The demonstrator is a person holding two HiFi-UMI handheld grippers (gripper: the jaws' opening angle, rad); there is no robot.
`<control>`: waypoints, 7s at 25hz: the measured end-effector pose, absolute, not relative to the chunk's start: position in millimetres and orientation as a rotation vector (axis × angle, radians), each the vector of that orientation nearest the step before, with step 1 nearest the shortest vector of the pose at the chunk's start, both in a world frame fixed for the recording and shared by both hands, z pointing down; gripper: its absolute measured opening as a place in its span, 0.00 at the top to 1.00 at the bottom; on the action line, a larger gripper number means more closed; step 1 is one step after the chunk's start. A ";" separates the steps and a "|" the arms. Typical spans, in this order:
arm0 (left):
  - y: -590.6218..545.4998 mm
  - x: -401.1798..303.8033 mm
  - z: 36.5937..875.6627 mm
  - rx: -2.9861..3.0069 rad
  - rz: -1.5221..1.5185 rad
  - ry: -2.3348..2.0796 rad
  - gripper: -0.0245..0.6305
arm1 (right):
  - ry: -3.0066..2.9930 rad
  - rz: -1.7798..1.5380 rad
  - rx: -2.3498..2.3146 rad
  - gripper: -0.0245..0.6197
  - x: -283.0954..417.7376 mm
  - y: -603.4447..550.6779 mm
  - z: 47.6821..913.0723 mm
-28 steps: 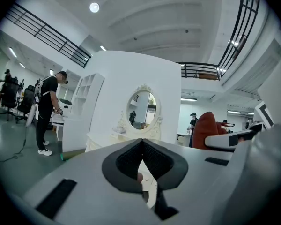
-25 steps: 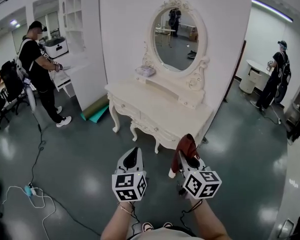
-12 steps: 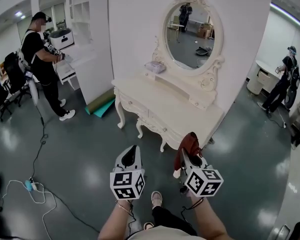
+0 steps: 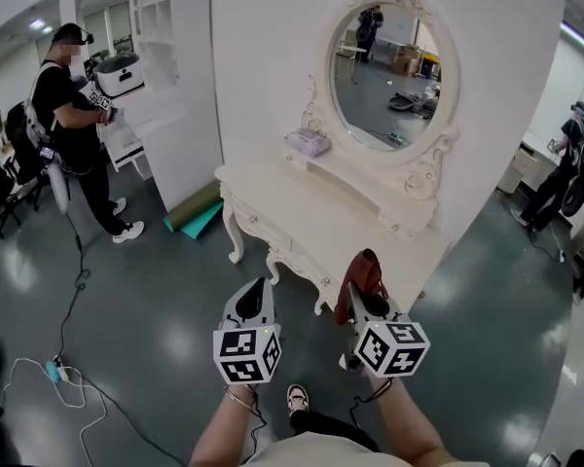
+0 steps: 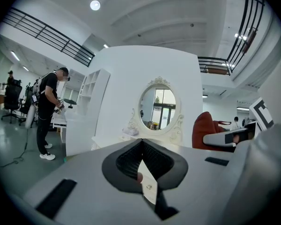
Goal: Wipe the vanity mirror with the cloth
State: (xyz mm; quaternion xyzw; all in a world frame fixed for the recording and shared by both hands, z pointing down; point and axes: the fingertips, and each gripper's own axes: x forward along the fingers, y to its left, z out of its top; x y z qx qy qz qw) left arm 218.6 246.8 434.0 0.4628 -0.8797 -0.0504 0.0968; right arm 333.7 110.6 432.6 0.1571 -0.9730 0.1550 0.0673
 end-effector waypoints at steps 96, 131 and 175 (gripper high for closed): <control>-305.6 -251.8 155.1 2.312 -0.157 -2.133 0.95 | -1.843 -1.299 1.231 0.87 -156.3 -364.8 90.7; -290.8 -284.5 397.0 2.031 -0.055 -1.932 0.95 | -1.805 -0.933 0.743 0.87 -201.8 -370.6 415.5; -362.3 -157.5 169.9 2.444 -0.172 -1.890 0.95 | -1.563 -1.237 1.256 0.87 -72.3 -397.5 73.7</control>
